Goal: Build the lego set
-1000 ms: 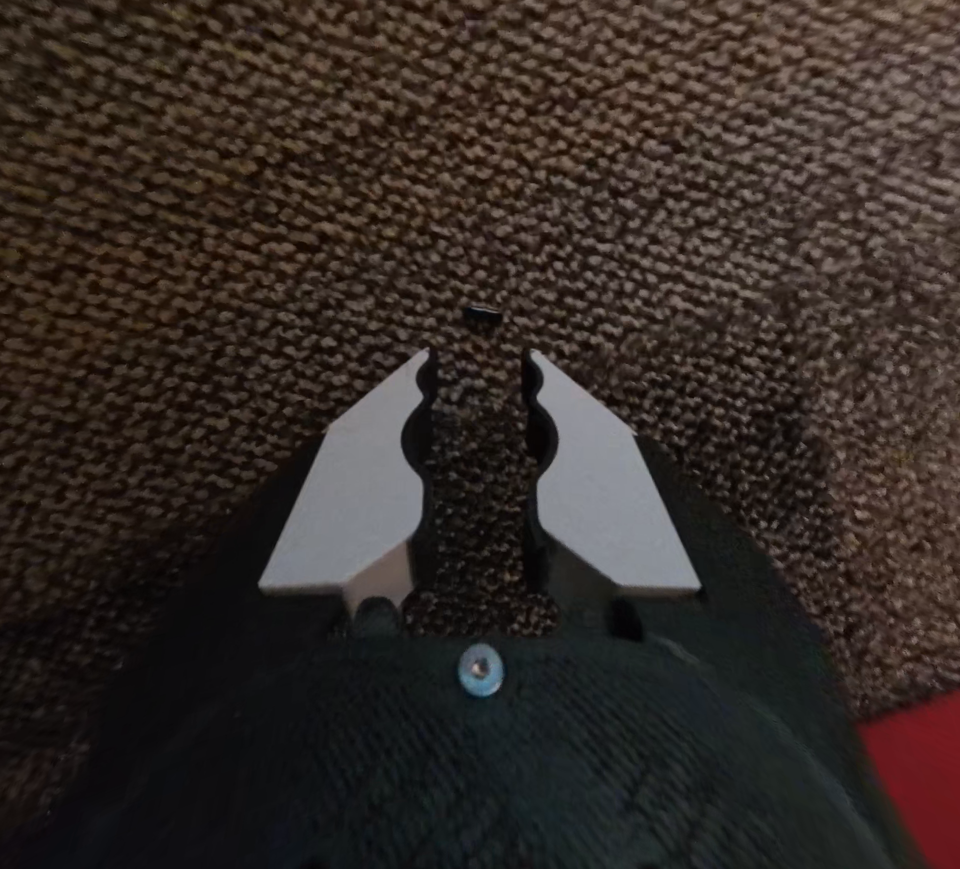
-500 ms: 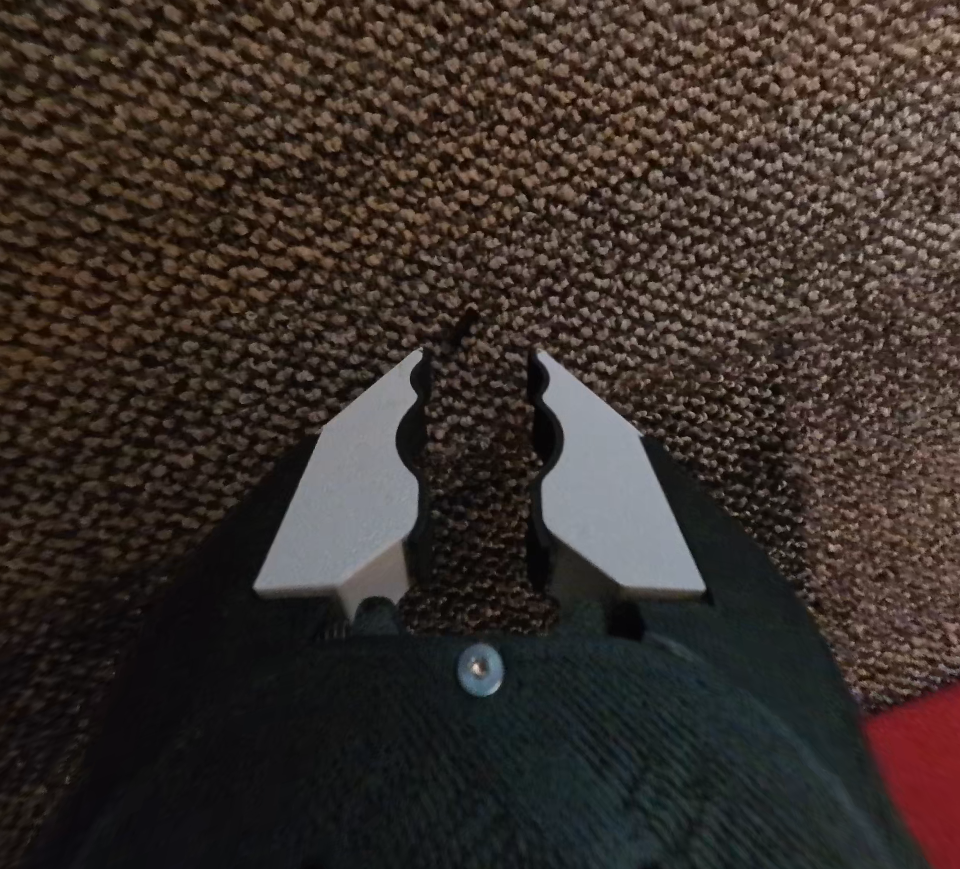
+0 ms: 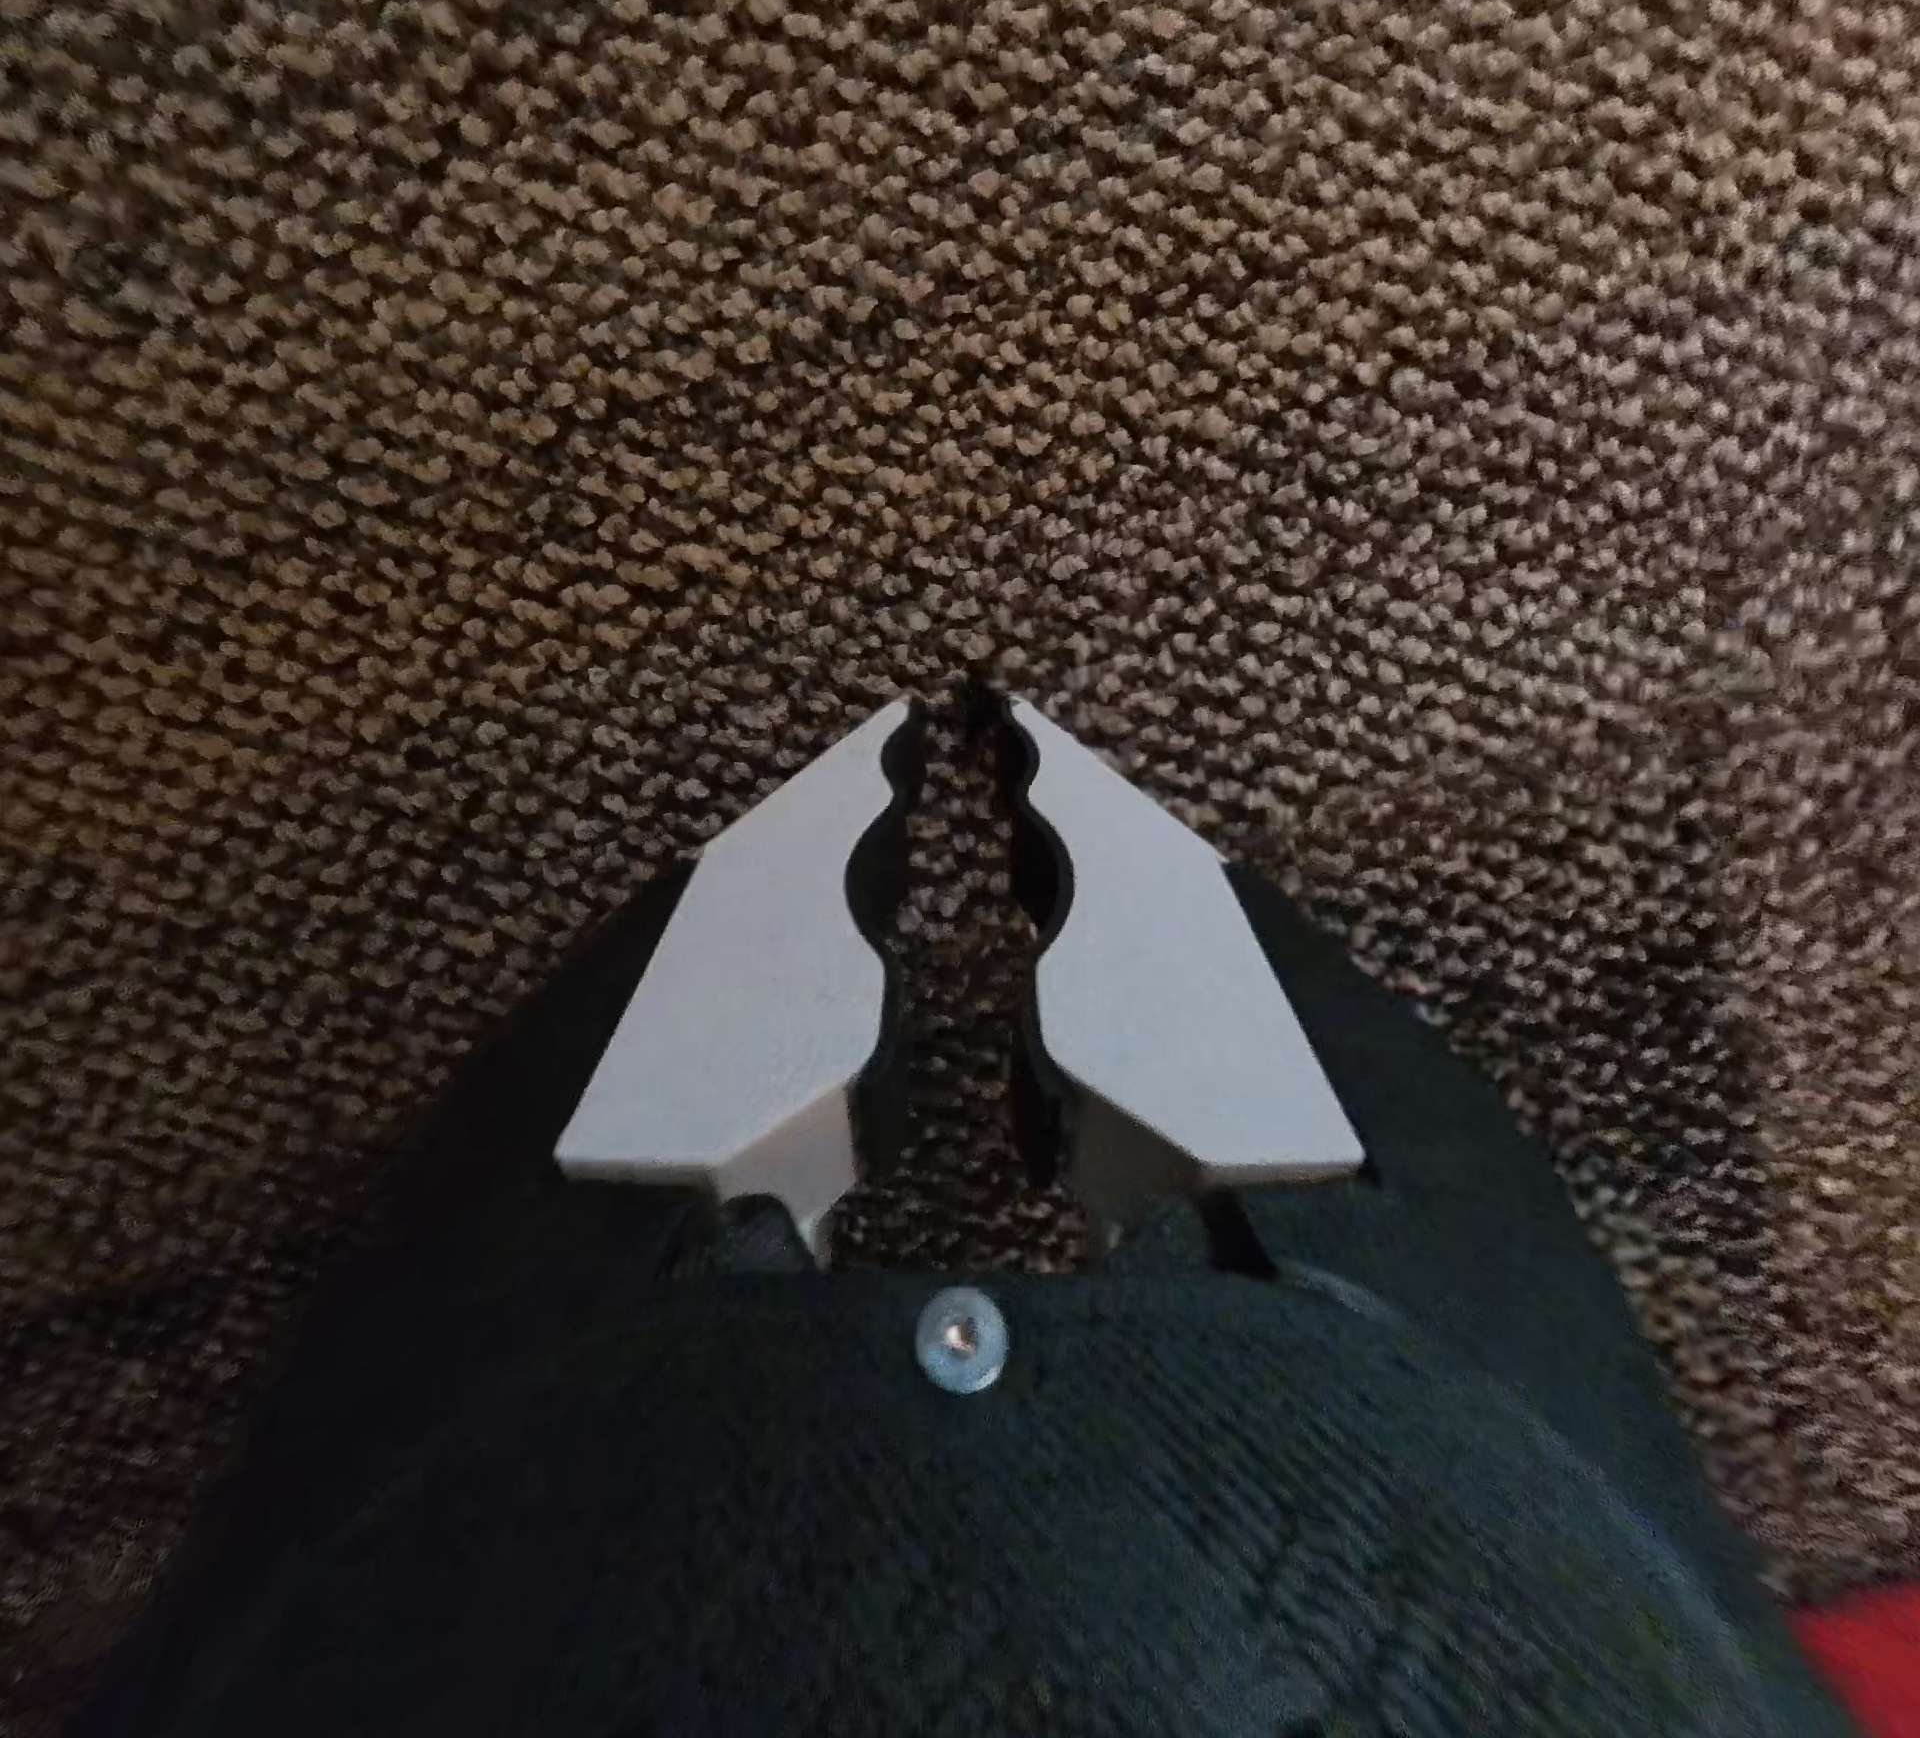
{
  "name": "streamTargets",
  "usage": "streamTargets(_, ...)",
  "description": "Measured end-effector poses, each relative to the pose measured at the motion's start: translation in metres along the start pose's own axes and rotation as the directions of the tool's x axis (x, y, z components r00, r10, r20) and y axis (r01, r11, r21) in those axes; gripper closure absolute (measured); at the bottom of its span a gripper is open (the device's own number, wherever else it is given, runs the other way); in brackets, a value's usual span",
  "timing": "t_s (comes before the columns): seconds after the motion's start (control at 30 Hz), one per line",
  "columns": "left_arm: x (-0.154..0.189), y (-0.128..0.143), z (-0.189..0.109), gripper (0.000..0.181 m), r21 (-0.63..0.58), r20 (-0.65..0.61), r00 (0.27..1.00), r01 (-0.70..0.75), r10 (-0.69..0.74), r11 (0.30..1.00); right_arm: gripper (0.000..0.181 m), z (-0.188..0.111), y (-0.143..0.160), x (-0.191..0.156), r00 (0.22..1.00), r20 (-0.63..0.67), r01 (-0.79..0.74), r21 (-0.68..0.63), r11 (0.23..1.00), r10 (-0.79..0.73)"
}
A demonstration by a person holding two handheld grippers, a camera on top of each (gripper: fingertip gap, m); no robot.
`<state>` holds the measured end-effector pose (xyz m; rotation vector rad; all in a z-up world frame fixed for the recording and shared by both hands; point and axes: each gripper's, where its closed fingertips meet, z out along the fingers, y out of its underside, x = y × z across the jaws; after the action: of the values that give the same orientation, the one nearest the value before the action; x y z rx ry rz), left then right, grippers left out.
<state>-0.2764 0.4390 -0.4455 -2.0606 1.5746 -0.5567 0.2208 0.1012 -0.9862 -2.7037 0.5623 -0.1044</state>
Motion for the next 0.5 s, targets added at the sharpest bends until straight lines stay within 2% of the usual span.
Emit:
streamTargets(0.07,0.0,0.0,0.0,0.087,0.0,-0.002,1.0,0.004,-0.004,1.0,0.179,-0.001,0.001,0.001,0.997,0.012,-0.076,-0.008,0.997,0.076)
streamTargets(0.13,0.0,-0.002,0.0,0.087,0.006,-0.002,1.0,0.005,-0.005,1.0,0.179,-0.001,0.003,0.0,0.996,0.0,-0.086,-0.014,0.996,0.086)
streamTargets(0.3,0.001,-0.011,-0.003,0.088,0.037,0.007,1.0,0.01,-0.01,0.999,0.179,-0.015,0.006,-0.023,0.999,-0.042,0.027,-0.047,0.998,-0.029)
streamTargets(0.4,0.008,-0.023,-0.006,0.089,0.067,0.007,1.0,-0.021,0.021,0.998,0.179,-0.047,-0.012,-0.06,0.999,-0.054,-0.007,0.02,1.0,0.008)
streamTargets(0.5,0.022,-0.04,-0.01,0.089,0.106,0.05,0.987,-0.159,0.154,0.982,0.178,-0.113,-0.038,-0.124,0.998,-0.03,0.051,0.067,0.996,-0.049)
